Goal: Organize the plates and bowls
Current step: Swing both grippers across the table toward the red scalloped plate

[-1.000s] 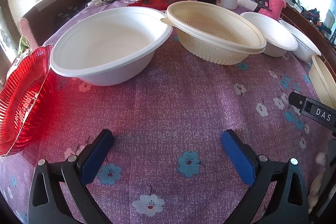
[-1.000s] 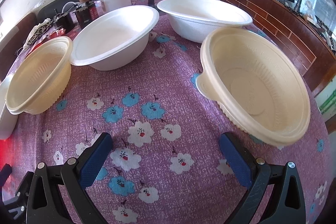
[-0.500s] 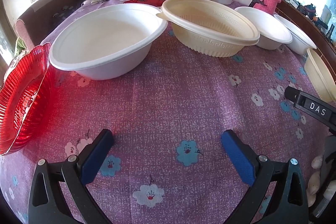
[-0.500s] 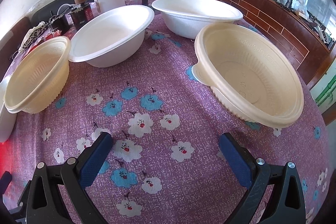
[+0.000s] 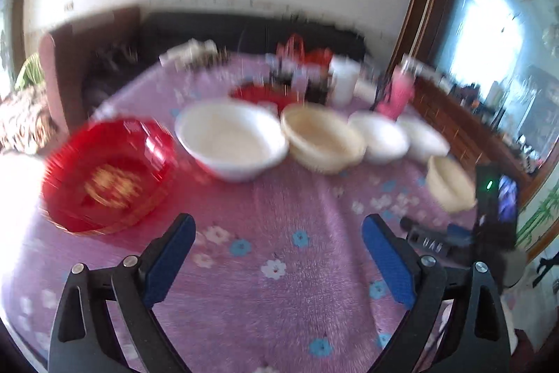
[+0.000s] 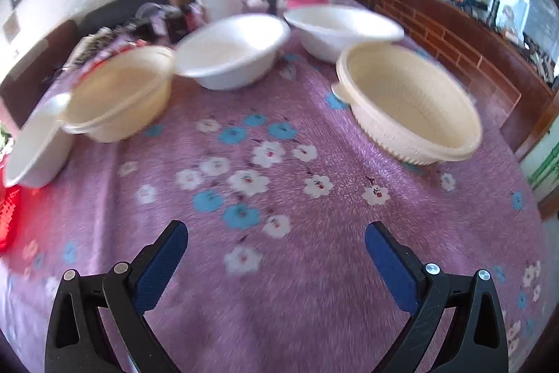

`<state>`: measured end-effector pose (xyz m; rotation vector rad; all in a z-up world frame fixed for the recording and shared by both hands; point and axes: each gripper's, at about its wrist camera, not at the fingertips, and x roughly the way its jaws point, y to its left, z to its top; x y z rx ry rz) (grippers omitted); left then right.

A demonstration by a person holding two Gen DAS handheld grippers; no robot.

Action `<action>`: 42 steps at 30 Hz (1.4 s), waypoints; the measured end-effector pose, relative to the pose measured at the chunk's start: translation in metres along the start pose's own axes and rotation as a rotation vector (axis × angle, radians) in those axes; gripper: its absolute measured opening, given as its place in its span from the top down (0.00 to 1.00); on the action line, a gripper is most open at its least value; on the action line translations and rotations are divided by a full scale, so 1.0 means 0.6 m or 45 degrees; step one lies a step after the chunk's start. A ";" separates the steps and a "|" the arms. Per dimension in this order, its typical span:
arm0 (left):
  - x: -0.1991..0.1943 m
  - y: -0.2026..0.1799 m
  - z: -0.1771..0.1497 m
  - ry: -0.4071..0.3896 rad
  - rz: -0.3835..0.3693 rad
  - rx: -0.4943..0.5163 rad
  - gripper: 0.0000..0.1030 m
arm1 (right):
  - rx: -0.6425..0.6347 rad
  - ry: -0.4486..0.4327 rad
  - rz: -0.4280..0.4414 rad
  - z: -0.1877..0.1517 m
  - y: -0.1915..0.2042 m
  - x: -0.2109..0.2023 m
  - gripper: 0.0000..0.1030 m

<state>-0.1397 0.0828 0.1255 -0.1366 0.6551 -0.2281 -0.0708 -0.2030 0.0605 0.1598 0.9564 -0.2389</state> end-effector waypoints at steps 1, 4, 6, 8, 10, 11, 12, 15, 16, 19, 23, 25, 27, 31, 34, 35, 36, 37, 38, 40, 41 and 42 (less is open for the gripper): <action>-0.041 0.006 0.012 -0.062 -0.007 -0.004 0.06 | -0.018 -0.046 0.017 -0.003 0.005 -0.028 0.01; -0.167 0.020 0.055 -0.240 -0.013 0.007 0.06 | -0.053 -0.205 0.080 0.001 0.015 -0.130 0.01; -0.257 0.023 0.083 -0.387 0.018 0.041 0.05 | -0.073 -0.363 0.124 0.015 0.021 -0.220 0.01; -0.333 0.022 0.116 -0.503 0.087 0.075 0.01 | -0.088 -0.517 0.151 0.030 0.023 -0.302 0.01; -0.402 0.025 0.149 -0.587 0.157 0.091 0.00 | -0.086 -0.695 0.186 0.050 0.021 -0.395 0.01; -0.432 0.024 0.166 -0.624 0.187 0.093 0.00 | -0.087 -0.759 0.198 0.056 0.019 -0.432 0.01; -0.465 0.023 0.189 -0.671 0.225 0.102 0.00 | -0.091 -0.822 0.205 0.066 0.020 -0.469 0.01; -0.542 0.016 0.259 -0.785 0.333 0.141 0.00 | -0.105 -0.969 0.223 0.113 0.010 -0.582 0.01; -0.559 0.015 0.282 -0.805 0.361 0.147 0.00 | -0.096 -1.008 0.230 0.139 0.004 -0.624 0.01; -0.610 0.022 0.361 -0.846 0.451 0.130 0.00 | -0.084 -1.107 0.196 0.192 -0.011 -0.727 0.00; -0.655 0.038 0.459 -0.866 0.548 0.110 0.00 | -0.079 -1.213 0.026 0.284 -0.020 -0.877 0.01; -0.658 0.046 0.514 -0.867 0.608 0.111 0.00 | -0.045 -1.229 -0.036 0.340 -0.024 -0.950 0.01; -0.666 0.052 0.546 -0.894 0.677 0.106 0.00 | 0.002 -1.224 -0.061 0.390 -0.035 -0.992 0.00; -0.596 0.074 0.593 -0.844 0.658 0.093 0.00 | 0.087 -1.191 0.046 0.477 -0.036 -1.044 0.00; -0.491 0.096 0.573 -0.758 0.536 0.046 0.00 | 0.074 -1.128 0.104 0.502 -0.021 -0.946 0.00; -0.447 0.101 0.564 -0.722 0.496 0.050 0.00 | 0.040 -1.075 0.110 0.510 -0.006 -0.898 0.00; -0.412 0.105 0.555 -0.707 0.473 0.051 0.00 | 0.006 -1.011 0.095 0.516 0.010 -0.843 0.00; -0.383 0.108 0.546 -0.704 0.457 0.046 0.00 | -0.022 -0.943 0.092 0.520 0.024 -0.783 0.00; -0.350 0.111 0.536 -0.707 0.441 0.041 0.00 | -0.039 -0.891 0.105 0.511 0.027 -0.729 0.00; -0.293 0.115 0.518 -0.691 0.396 0.046 0.00 | -0.055 -0.766 0.143 0.520 0.051 -0.614 0.00; -0.258 0.117 0.505 -0.668 0.352 0.042 0.00 | -0.047 -0.711 0.166 0.518 0.056 -0.559 0.01; -0.226 0.120 0.496 -0.640 0.311 0.035 0.00 | -0.038 -0.669 0.189 0.517 0.057 -0.514 0.01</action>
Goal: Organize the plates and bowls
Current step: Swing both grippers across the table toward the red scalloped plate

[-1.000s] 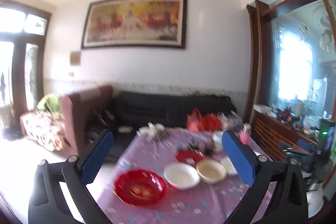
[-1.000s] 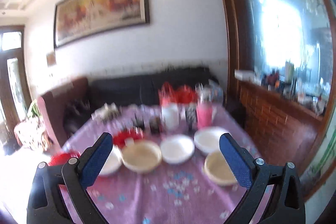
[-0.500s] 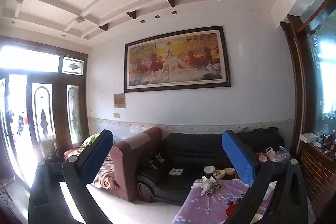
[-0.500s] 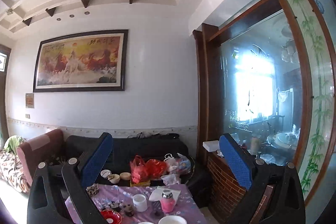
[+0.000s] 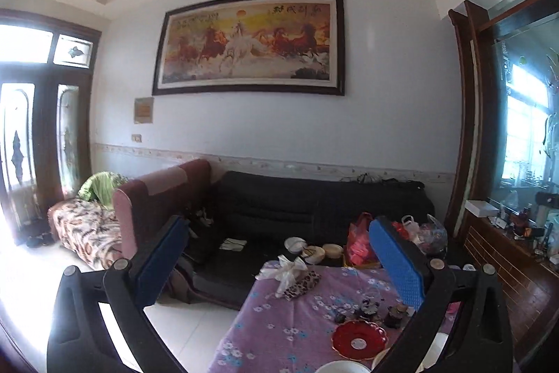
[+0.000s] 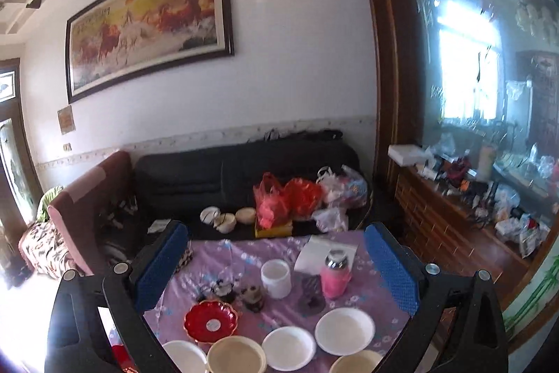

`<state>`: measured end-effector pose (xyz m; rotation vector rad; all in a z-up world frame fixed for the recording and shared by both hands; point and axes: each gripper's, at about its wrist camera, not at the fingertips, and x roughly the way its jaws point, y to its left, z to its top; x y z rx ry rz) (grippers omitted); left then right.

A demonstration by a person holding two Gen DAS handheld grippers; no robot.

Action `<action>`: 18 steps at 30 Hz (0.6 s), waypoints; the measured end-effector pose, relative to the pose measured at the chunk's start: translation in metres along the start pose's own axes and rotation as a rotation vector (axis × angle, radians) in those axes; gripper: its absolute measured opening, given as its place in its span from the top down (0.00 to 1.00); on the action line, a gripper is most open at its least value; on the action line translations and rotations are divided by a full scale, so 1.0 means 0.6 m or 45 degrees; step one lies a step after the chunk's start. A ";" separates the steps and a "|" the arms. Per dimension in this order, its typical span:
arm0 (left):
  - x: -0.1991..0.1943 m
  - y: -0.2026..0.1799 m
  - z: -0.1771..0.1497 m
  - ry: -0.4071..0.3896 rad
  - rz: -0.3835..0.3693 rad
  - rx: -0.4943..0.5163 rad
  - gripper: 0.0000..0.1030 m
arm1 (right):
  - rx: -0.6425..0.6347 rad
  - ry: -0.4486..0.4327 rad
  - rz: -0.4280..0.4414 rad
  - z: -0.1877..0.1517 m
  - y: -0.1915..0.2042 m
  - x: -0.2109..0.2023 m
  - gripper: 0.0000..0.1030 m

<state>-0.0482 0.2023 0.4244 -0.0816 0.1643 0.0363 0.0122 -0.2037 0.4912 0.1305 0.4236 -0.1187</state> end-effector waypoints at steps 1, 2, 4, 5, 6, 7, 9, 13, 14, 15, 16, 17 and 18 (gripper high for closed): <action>0.028 -0.006 -0.026 0.043 -0.028 -0.019 0.00 | 0.017 0.051 0.023 -0.028 0.000 0.044 0.01; 0.056 -0.010 -0.052 0.092 -0.052 -0.034 0.00 | 0.031 0.110 0.041 -0.058 0.002 0.092 0.00; 0.114 -0.026 -0.104 0.211 -0.093 -0.045 0.00 | 0.050 0.208 0.073 -0.108 0.004 0.175 0.01; 0.153 -0.034 -0.133 0.287 -0.097 -0.046 0.00 | 0.046 0.266 0.087 -0.140 0.011 0.220 0.01; 0.185 -0.042 -0.162 0.357 -0.099 -0.044 0.00 | 0.037 0.319 0.093 -0.167 0.019 0.261 0.01; 0.218 -0.049 -0.192 0.430 -0.111 -0.043 0.00 | 0.029 0.389 0.105 -0.206 0.026 0.307 0.01; 0.282 -0.063 -0.253 0.572 -0.137 -0.049 0.00 | 0.024 0.482 0.139 -0.259 0.039 0.371 0.01; 0.401 -0.087 -0.349 0.829 -0.155 -0.070 0.00 | -0.034 0.625 0.176 -0.366 0.069 0.488 0.02; 0.427 -0.093 -0.370 0.883 -0.162 -0.076 0.00 | -0.046 0.653 0.178 -0.384 0.074 0.509 0.03; 0.452 -0.099 -0.391 0.933 -0.172 -0.084 0.00 | -0.057 0.688 0.188 -0.405 0.079 0.533 0.05; 0.473 -0.104 -0.410 0.979 -0.180 -0.091 0.01 | -0.061 0.715 0.197 -0.416 0.085 0.548 0.05; 0.489 -0.108 -0.425 1.016 -0.194 -0.094 0.04 | -0.062 0.754 0.210 -0.431 0.089 0.568 0.08; 0.507 -0.115 -0.440 1.058 -0.211 -0.095 0.09 | -0.059 0.787 0.221 -0.440 0.095 0.581 0.10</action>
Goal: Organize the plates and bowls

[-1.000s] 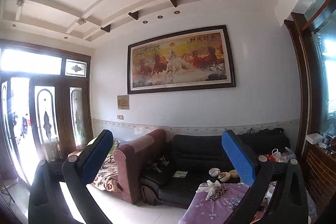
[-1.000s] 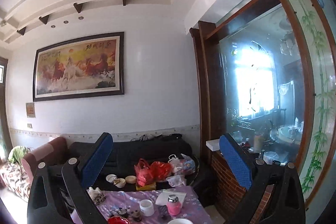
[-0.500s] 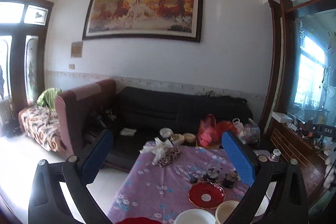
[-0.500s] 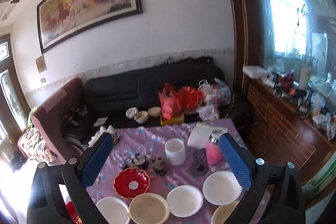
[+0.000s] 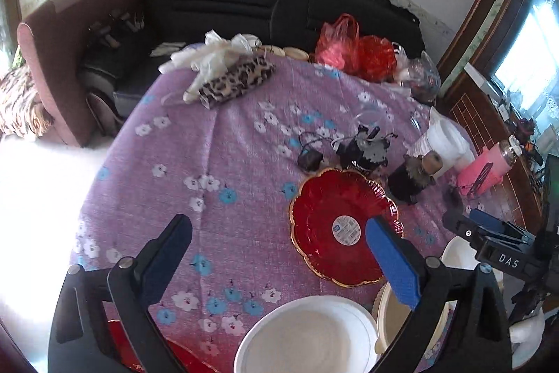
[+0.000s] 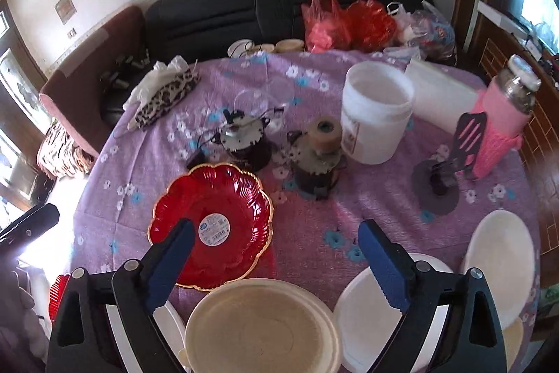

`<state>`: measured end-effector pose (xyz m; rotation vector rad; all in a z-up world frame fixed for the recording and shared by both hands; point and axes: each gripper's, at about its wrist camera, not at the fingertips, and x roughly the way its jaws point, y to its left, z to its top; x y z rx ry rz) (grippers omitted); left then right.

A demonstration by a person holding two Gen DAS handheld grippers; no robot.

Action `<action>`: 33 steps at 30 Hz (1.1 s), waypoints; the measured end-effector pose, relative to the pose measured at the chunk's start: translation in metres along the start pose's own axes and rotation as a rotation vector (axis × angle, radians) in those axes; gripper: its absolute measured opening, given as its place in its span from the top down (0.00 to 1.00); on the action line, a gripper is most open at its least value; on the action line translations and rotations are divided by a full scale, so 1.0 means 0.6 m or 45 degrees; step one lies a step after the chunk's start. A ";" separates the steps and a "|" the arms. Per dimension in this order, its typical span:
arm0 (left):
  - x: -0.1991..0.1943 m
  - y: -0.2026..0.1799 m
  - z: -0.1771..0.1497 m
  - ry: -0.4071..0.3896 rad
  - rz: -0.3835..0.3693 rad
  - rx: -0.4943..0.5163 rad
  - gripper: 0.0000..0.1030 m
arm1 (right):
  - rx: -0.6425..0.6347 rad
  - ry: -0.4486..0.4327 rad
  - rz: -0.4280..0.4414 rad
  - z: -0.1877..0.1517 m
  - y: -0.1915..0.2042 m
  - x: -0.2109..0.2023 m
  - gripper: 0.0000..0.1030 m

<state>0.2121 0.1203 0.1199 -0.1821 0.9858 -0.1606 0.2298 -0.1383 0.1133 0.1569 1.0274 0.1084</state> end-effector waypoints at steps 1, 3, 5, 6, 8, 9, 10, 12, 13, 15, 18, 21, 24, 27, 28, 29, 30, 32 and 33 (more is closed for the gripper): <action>0.022 -0.004 0.006 0.037 -0.011 0.000 0.11 | 0.002 0.031 0.014 0.002 -0.001 0.022 0.11; 0.066 -0.007 0.009 0.119 -0.032 0.002 0.21 | 0.005 0.087 0.029 0.005 -0.001 0.054 0.13; 0.103 -0.008 0.013 0.195 -0.066 -0.017 0.28 | 0.014 0.140 0.043 0.007 -0.005 0.082 0.16; 0.120 -0.009 0.016 0.228 -0.075 -0.027 0.28 | 0.020 0.162 0.053 0.009 -0.003 0.094 0.17; 0.150 -0.006 0.016 0.265 -0.065 -0.043 0.28 | 0.043 0.207 0.080 0.011 -0.008 0.121 0.19; 0.158 -0.004 0.015 0.281 -0.062 -0.046 0.28 | 0.053 0.226 0.090 0.012 -0.010 0.131 0.20; 0.169 -0.003 0.014 0.293 -0.058 -0.048 0.28 | 0.063 0.249 0.106 0.012 -0.013 0.141 0.21; 0.184 -0.002 0.011 0.321 -0.060 -0.049 0.31 | 0.070 0.279 0.127 0.012 -0.012 0.156 0.24; 0.192 -0.002 0.010 0.336 -0.063 -0.048 0.34 | 0.068 0.294 0.132 0.011 -0.011 0.164 0.25; 0.209 -0.008 0.007 0.379 -0.079 -0.034 0.48 | 0.059 0.320 0.132 0.010 -0.008 0.176 0.31; 0.226 -0.018 0.004 0.408 -0.092 -0.009 0.61 | 0.046 0.349 0.139 0.006 0.000 0.190 0.42; 0.241 -0.031 -0.001 0.443 -0.117 0.014 0.74 | 0.031 0.374 0.144 0.000 0.008 0.201 0.60; 0.242 -0.040 -0.002 0.425 -0.089 0.036 0.74 | 0.008 0.365 0.122 -0.003 0.018 0.206 0.63; 0.233 -0.032 0.003 0.393 -0.095 0.009 0.74 | -0.001 0.336 0.133 -0.002 0.022 0.195 0.64; 0.228 -0.029 0.004 0.378 -0.093 0.004 0.74 | 0.001 0.325 0.143 -0.001 0.023 0.191 0.64; 0.220 -0.025 0.006 0.360 -0.090 0.001 0.74 | -0.003 0.307 0.158 0.001 0.027 0.185 0.64; 0.214 -0.025 0.009 0.339 -0.086 0.001 0.74 | -0.011 0.290 0.166 0.004 0.032 0.181 0.64; 0.196 -0.020 0.016 0.303 -0.081 -0.008 0.74 | -0.030 0.250 0.174 0.011 0.044 0.165 0.64; 0.185 -0.018 0.020 0.285 -0.082 -0.014 0.74 | -0.036 0.231 0.179 0.014 0.049 0.157 0.64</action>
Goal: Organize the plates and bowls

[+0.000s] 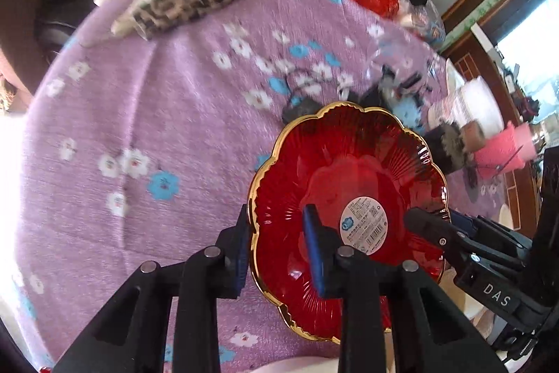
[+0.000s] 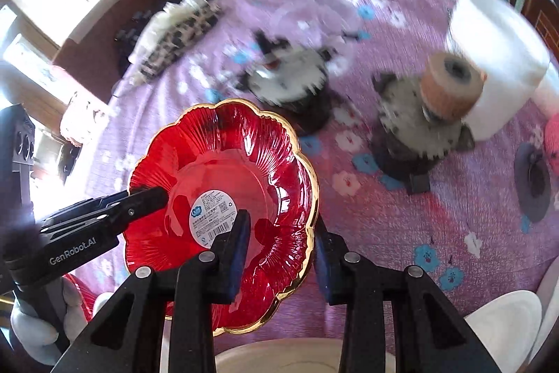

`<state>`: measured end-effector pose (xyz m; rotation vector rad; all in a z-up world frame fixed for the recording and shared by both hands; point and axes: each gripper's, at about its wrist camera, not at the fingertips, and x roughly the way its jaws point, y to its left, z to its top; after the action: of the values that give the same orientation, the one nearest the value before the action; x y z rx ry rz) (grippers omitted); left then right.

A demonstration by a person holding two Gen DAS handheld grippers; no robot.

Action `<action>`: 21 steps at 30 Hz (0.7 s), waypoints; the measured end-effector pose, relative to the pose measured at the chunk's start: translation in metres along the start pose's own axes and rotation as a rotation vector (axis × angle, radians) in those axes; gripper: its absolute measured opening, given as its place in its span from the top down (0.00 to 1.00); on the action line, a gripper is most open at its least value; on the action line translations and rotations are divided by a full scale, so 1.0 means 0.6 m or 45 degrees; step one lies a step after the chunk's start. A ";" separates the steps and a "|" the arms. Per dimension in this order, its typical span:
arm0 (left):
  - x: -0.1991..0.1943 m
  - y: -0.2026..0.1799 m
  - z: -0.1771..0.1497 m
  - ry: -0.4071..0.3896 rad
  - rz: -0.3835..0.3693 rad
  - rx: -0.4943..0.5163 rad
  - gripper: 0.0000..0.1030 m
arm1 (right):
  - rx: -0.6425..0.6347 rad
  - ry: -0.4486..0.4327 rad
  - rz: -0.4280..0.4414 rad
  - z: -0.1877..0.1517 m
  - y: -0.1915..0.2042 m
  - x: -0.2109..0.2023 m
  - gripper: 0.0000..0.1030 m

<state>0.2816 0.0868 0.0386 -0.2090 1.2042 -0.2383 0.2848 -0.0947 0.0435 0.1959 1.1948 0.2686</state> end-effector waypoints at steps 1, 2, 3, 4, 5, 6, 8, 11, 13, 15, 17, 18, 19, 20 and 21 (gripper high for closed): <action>-0.014 0.002 0.000 -0.023 -0.003 -0.005 0.74 | -0.005 -0.022 0.007 0.002 0.008 -0.011 0.64; -0.025 0.003 0.001 -0.041 -0.004 -0.009 0.74 | -0.006 -0.035 0.015 0.004 0.013 -0.019 0.64; -0.042 0.006 -0.001 -0.063 -0.004 -0.014 0.74 | -0.008 -0.047 0.026 0.005 0.019 -0.028 0.64; -0.060 0.010 -0.005 -0.084 -0.003 -0.017 0.74 | -0.014 -0.059 0.039 0.005 0.028 -0.040 0.64; -0.078 0.014 -0.007 -0.103 -0.002 -0.020 0.74 | -0.020 -0.068 0.044 0.005 0.039 -0.047 0.64; -0.099 0.017 -0.015 -0.129 0.001 -0.027 0.74 | -0.031 -0.082 0.051 0.002 0.049 -0.058 0.64; -0.140 0.027 -0.032 -0.171 0.005 -0.039 0.74 | -0.056 -0.111 0.069 -0.009 0.076 -0.082 0.64; -0.201 0.042 -0.073 -0.235 -0.005 -0.080 0.74 | -0.088 -0.148 0.101 -0.033 0.114 -0.115 0.64; -0.239 0.056 -0.103 -0.277 -0.016 -0.107 0.74 | -0.108 -0.168 0.125 -0.058 0.137 -0.138 0.64; -0.275 0.068 -0.138 -0.333 -0.021 -0.134 0.74 | -0.137 -0.182 0.149 -0.084 0.163 -0.157 0.64; -0.305 0.084 -0.177 -0.366 -0.018 -0.157 0.74 | -0.171 -0.191 0.159 -0.116 0.193 -0.173 0.64; -0.319 0.094 -0.199 -0.382 -0.009 -0.169 0.74 | -0.188 -0.193 0.161 -0.132 0.205 -0.178 0.64; -0.329 0.102 -0.218 -0.392 0.001 -0.182 0.74 | -0.209 -0.191 0.166 -0.151 0.222 -0.182 0.64; -0.337 0.110 -0.236 -0.401 0.012 -0.195 0.74 | -0.222 -0.186 0.170 -0.167 0.234 -0.182 0.64; -0.343 0.116 -0.253 -0.408 0.023 -0.203 0.74 | -0.233 -0.179 0.179 -0.183 0.242 -0.181 0.64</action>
<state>0.0743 0.2083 0.1508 -0.3611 0.9061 -0.0874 0.1303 0.0110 0.1429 0.1366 1.0128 0.4776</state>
